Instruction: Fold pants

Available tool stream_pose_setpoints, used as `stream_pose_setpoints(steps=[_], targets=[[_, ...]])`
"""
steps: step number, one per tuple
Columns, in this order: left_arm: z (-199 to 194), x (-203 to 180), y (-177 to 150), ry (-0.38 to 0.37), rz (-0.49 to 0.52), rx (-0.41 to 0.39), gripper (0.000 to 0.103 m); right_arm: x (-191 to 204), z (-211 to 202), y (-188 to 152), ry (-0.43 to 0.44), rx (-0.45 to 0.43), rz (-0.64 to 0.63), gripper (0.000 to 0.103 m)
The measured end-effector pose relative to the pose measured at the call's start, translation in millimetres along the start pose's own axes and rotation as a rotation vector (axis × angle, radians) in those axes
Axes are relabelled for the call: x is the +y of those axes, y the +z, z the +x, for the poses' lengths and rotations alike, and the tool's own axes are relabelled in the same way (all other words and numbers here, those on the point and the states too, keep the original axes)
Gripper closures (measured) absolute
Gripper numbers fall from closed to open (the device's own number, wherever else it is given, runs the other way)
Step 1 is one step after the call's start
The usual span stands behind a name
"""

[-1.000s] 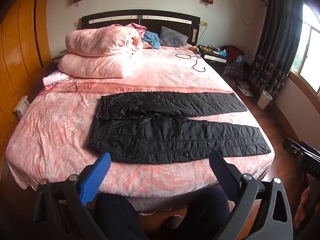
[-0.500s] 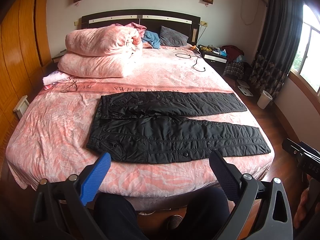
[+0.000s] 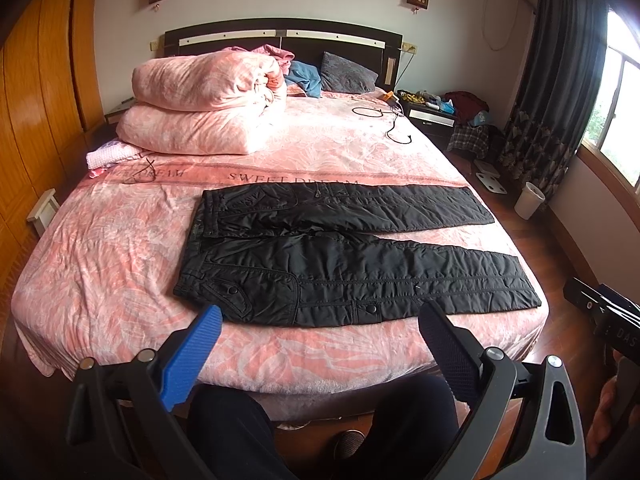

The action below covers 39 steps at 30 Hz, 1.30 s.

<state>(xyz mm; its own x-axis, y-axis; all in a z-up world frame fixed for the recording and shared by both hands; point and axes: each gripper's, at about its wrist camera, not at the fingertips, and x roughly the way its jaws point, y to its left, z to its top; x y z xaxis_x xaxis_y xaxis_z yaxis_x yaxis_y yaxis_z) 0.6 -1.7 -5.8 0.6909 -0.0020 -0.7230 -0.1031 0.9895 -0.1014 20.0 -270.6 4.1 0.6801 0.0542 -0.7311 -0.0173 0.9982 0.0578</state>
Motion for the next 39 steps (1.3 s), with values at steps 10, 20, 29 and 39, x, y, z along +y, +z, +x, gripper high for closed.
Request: stream_pose_setpoints(steps=[10,20,29,39], targets=[[-0.4,1.3,-0.2,0.001,-0.001,-0.002,0.004,-0.1,0.8,-0.4,0.001,0.002,-0.002,0.002],[-0.4,1.0,-0.2,-0.001,-0.001,-0.002,0.004,0.5,2.3,-0.6,-0.002,0.001,-0.003,0.002],[-0.4,1.6,-0.6,-0.002,0.000,-0.001,0.004,0.0,3.7,-2.5,-0.002,0.004,-0.004,0.002],[0.1,2.2,-0.6,-0.007,-0.001,-0.001,0.004,1.0,6.4,-3.5,-0.002,0.006,-0.004,0.002]])
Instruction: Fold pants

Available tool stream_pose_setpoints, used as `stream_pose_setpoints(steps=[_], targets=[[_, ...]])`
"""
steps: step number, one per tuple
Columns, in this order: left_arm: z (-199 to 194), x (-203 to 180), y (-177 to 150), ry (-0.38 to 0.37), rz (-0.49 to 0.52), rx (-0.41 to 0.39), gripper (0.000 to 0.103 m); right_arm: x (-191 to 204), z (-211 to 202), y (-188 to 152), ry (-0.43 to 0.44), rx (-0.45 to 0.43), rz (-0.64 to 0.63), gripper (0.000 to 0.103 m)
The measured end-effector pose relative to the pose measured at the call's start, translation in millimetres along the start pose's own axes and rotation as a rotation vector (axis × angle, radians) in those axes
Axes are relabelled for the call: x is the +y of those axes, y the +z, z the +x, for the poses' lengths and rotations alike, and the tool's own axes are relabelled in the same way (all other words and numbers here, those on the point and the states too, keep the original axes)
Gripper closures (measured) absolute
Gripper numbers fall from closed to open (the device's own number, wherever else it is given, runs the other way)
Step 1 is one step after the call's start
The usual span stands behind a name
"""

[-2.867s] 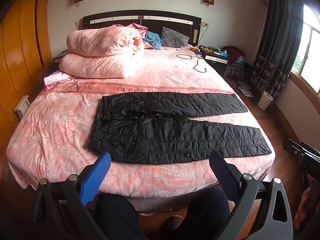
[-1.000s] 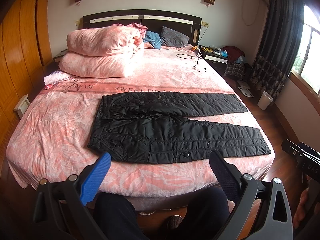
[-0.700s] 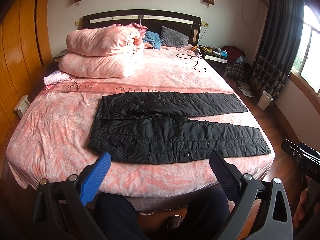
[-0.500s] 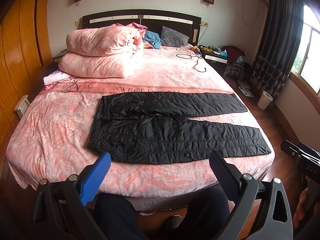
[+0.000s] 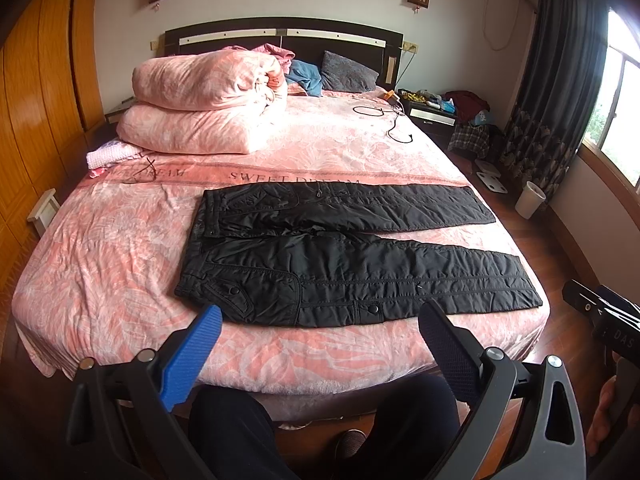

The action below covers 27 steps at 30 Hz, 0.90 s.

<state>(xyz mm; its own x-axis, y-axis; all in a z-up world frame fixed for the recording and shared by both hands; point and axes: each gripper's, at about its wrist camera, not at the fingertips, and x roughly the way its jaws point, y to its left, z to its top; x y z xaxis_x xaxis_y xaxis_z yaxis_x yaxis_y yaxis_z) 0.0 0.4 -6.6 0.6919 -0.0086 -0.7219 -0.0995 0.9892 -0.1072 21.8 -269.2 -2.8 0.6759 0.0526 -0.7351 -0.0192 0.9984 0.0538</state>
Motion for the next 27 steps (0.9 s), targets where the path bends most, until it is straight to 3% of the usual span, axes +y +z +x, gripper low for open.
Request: stream_pose_setpoints(steps=[11,16,20,24,27], targets=[[2,2,-1,-0.006,-0.006,0.011,0.004,-1,2,-2,-0.001,0.001,0.002,0.002],[10,14,-4,-0.062,-0.032,0.027,0.004,-5,1,-2,-0.003,-0.001,0.001,0.002],[28,24,-9,-0.040,0.009,0.017,0.004,-9,6,-4,-0.013,-0.021,-0.003,0.002],[108,69,-28,-0.112,-0.047,0.242,0.004,-12,18,-9,-0.004,-0.036,-0.039,0.002],[146,112,-50,-0.001,-0.031,0.287,0.004,-17,20,-18,-0.009,-0.111,-0.087,0.002]])
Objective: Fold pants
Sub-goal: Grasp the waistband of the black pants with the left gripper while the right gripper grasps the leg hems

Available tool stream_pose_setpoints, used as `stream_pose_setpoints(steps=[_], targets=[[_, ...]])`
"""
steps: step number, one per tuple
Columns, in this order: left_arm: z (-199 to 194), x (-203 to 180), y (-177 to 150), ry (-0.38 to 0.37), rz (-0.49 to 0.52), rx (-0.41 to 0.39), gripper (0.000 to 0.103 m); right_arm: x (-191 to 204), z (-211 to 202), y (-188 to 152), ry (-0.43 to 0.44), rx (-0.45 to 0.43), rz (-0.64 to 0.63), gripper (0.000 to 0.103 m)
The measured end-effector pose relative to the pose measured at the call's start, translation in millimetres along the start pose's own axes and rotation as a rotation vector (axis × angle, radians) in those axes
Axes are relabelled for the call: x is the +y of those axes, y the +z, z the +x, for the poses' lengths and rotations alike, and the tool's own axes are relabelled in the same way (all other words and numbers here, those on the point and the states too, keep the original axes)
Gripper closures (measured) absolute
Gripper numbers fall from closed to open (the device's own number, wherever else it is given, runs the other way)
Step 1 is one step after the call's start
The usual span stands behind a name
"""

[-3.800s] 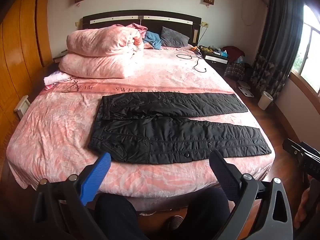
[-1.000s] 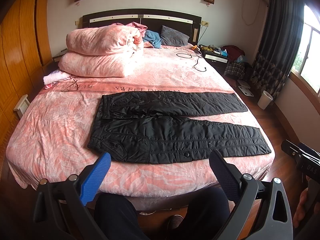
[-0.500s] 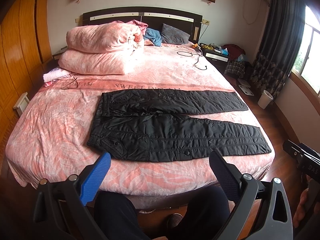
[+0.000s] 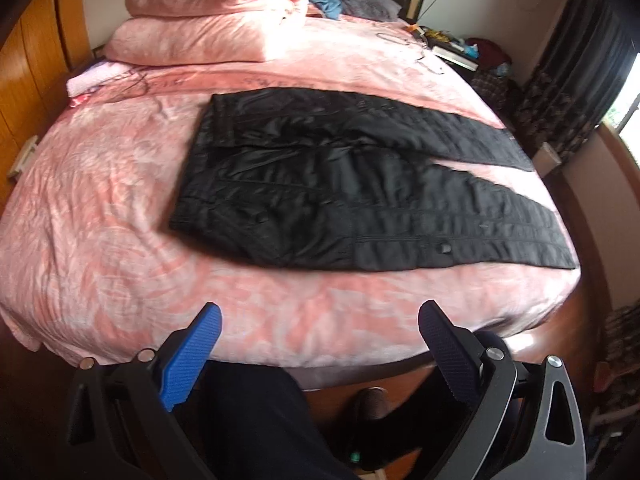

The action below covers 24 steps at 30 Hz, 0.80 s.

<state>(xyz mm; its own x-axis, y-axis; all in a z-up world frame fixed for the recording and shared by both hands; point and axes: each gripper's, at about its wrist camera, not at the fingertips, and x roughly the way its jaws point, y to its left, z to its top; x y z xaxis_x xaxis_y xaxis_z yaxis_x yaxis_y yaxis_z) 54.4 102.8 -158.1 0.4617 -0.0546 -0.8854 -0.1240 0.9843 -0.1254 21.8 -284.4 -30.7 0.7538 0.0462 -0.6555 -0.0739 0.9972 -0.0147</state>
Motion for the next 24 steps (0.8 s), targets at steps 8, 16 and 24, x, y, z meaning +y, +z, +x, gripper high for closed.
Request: stream_pose_setpoints(steps=[8,16,24], targets=[[53,108,26,-0.273,-0.237,0.008,0.004,-38,53,-31,0.114,0.119,0.095,0.002],[157,173,42,-0.379,-0.686,0.093,0.005,-35,84,-43,0.119,0.177,0.113,0.002],[198,174,56,-0.311,-0.712,0.180,0.052,-93,145,-61,0.258,0.280,0.353,0.004]])
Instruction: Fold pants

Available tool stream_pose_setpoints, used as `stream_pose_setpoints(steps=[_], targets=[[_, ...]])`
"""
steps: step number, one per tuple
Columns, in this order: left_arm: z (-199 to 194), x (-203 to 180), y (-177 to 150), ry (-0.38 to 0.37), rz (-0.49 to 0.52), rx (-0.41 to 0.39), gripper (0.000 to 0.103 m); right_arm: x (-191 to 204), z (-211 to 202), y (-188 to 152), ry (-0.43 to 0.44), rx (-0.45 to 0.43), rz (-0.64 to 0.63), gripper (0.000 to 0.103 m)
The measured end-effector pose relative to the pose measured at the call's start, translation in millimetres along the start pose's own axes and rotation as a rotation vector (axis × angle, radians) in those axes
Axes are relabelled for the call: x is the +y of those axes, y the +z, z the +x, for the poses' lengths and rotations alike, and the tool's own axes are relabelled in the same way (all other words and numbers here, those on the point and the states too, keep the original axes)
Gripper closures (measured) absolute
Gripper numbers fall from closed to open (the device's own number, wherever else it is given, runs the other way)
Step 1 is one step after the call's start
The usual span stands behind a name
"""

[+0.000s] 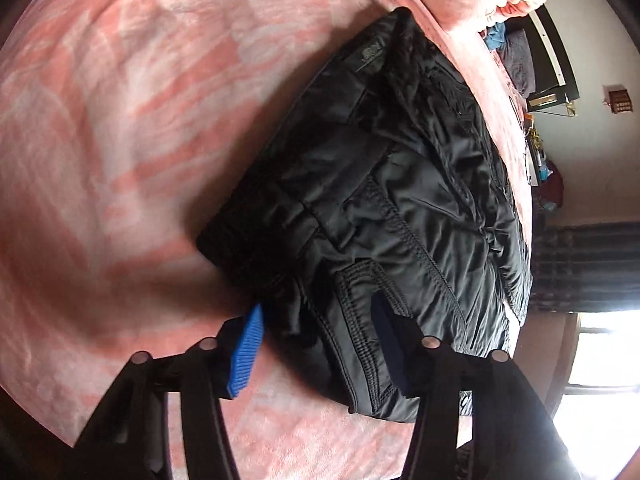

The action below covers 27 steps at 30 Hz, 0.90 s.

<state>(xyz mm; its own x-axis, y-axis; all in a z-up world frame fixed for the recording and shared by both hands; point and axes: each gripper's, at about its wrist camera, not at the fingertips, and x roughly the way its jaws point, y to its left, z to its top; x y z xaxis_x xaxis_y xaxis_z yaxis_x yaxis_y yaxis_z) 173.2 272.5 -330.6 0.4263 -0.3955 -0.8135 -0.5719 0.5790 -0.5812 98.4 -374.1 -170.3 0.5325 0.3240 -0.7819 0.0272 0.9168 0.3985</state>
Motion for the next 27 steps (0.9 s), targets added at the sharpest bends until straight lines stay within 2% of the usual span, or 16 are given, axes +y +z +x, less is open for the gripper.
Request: stream_pose_setpoints(steps=[2,4,5,6,7,8,9,11,13,14,15,17,22,24,26,27], targets=[[0,3,0,-0.021,-0.007,-0.002,0.052,-18,6,8,0.032,0.009,0.051,0.004],[1,6,0,-0.034,-0.011,0.001,0.043,-63,14,24,0.045,0.008,0.162,0.005],[1,9,-1,-0.027,-0.028,-0.004,0.032,-90,17,32,0.046,0.005,0.232,0.008],[-3,12,-3,-0.029,-0.044,-0.019,0.027,-121,19,40,0.060,-0.003,0.322,0.017],[-7,13,-4,-0.020,-0.052,-0.038,0.024,-150,19,46,0.075,-0.019,0.397,0.038],[-9,12,-6,-0.007,-0.050,-0.056,0.018,-177,19,53,0.071,-0.034,0.461,0.045],[-9,11,-7,0.001,-0.040,-0.060,0.015,-205,18,59,0.065,-0.052,0.517,0.043],[-3,5,-4,0.042,-0.007,-0.048,0.015,-251,20,69,0.063,-0.080,0.610,0.027],[-1,-1,-1,0.071,0.006,-0.054,0.015,-289,21,74,0.043,-0.113,0.701,0.024],[-1,-4,-1,0.079,0.005,-0.059,0.025,-306,23,75,0.043,-0.129,0.742,0.024],[1,-7,0,0.080,0.008,-0.057,0.047,-319,24,76,0.050,-0.147,0.773,0.024],[4,-7,0,0.108,-0.006,-0.058,0.051,-338,31,81,0.071,-0.160,0.798,0.024],[-4,3,-3,0.101,-0.050,-0.098,0.072,-357,59,91,0.045,-0.110,0.823,0.027],[-7,2,-8,0.095,-0.059,-0.125,0.085,-356,64,94,0.072,-0.116,0.808,0.049],[-15,-2,-11,0.101,-0.060,-0.163,0.087,-350,68,95,0.085,-0.107,0.795,0.082],[-21,-1,-13,0.114,-0.059,-0.185,0.088,-345,68,93,0.084,-0.096,0.787,0.083]])
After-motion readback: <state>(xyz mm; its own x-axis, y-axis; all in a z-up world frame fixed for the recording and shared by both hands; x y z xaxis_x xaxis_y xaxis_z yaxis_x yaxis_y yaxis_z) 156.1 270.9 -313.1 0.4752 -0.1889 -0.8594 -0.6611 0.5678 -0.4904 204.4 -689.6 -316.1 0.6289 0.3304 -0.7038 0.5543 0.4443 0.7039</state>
